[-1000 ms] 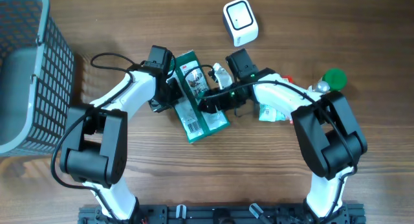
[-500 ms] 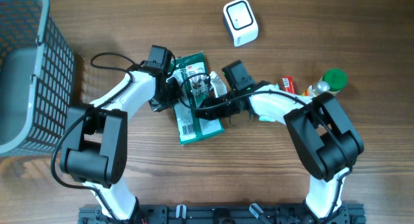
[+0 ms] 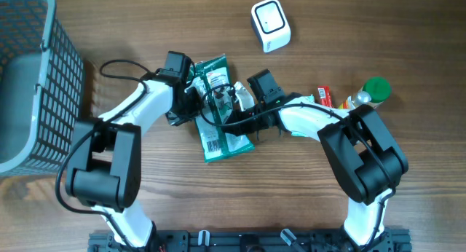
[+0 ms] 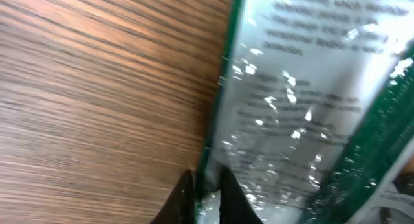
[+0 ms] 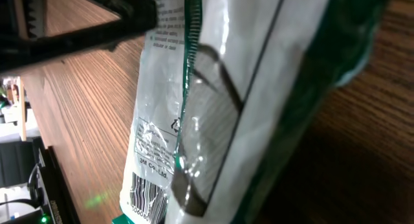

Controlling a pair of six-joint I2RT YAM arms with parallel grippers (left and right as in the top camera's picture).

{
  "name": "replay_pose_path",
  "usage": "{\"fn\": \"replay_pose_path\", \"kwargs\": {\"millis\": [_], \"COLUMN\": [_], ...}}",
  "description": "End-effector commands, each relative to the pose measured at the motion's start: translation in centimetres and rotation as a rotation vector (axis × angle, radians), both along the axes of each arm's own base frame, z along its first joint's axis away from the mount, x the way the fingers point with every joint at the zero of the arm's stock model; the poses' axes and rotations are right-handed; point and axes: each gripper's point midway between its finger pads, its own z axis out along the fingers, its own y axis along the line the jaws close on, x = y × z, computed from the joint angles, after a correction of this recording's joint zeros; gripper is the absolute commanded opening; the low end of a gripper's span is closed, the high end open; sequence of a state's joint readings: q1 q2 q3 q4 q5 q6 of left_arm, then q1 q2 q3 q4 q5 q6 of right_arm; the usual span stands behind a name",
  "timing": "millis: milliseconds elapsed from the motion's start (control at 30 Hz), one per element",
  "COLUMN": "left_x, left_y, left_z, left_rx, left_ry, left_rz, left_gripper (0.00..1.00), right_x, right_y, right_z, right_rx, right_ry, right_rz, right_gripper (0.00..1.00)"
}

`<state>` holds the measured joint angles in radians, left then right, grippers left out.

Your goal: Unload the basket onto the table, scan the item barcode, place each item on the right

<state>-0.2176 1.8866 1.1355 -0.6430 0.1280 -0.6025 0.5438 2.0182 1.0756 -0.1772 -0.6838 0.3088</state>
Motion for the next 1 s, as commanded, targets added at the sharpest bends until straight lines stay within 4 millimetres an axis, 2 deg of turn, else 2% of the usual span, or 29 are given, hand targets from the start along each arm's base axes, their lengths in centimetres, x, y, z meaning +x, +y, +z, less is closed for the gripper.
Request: {"fn": "replay_pose_path", "kwargs": {"millis": [0,133,233,267,300,333,433,600,633,767,833,967], "left_x": [1.7,2.7,2.9,2.9,2.7,2.4,2.4,2.4,2.4,2.4,2.4,2.4], "left_y": [4.3,9.8,11.9,12.2,12.3,12.3,12.3,12.3,12.3,12.3,12.3,12.3], "left_z": [3.2,6.3,6.7,6.7,6.6,6.5,6.5,6.5,6.5,6.5,6.5,6.5], "left_rx": [0.068,0.193,0.236,0.236,0.236,0.237,0.237,0.237,0.237,0.237,0.237,0.237], "left_ry": [-0.116,-0.211,-0.227,-0.226,-0.22,-0.207,-0.207,-0.207,-0.207,-0.207,-0.207,-0.207], "left_rz": [0.057,0.177,0.153,0.162,0.166,0.163,0.164,0.164,0.164,0.164,0.164,0.164], "left_gripper": [0.1,0.12,0.18,0.3,0.49,1.0,1.0,1.0,1.0,1.0,1.0,1.0], "right_x": [-0.2,-0.2,-0.2,-0.2,-0.2,-0.2,0.1,3.4,4.2,5.5,7.9,11.6], "right_y": [-0.6,-0.6,-0.6,-0.6,-0.6,-0.6,-0.5,-1.4,-1.8,-3.0,-4.5,-6.3], "right_z": [-1.5,-1.5,-1.5,-1.5,-1.5,-1.5,-0.6,7.4,9.8,16.6,18.2,18.9], "right_rx": [-0.044,-0.043,-0.043,-0.043,-0.043,-0.044,-0.02,-0.151,-0.197,-0.309,-0.449,-0.655], "right_ry": [-0.006,-0.007,-0.007,-0.006,-0.002,-0.001,-0.003,-0.237,-0.302,-0.569,-0.697,-0.901], "right_rz": [0.003,0.002,0.003,0.002,0.0,-0.001,0.003,0.163,0.217,0.496,0.516,0.609], "right_gripper": [0.04,0.04,0.04,0.04,0.04,0.04,0.04,0.04,0.04,0.04,0.04,0.04]}}
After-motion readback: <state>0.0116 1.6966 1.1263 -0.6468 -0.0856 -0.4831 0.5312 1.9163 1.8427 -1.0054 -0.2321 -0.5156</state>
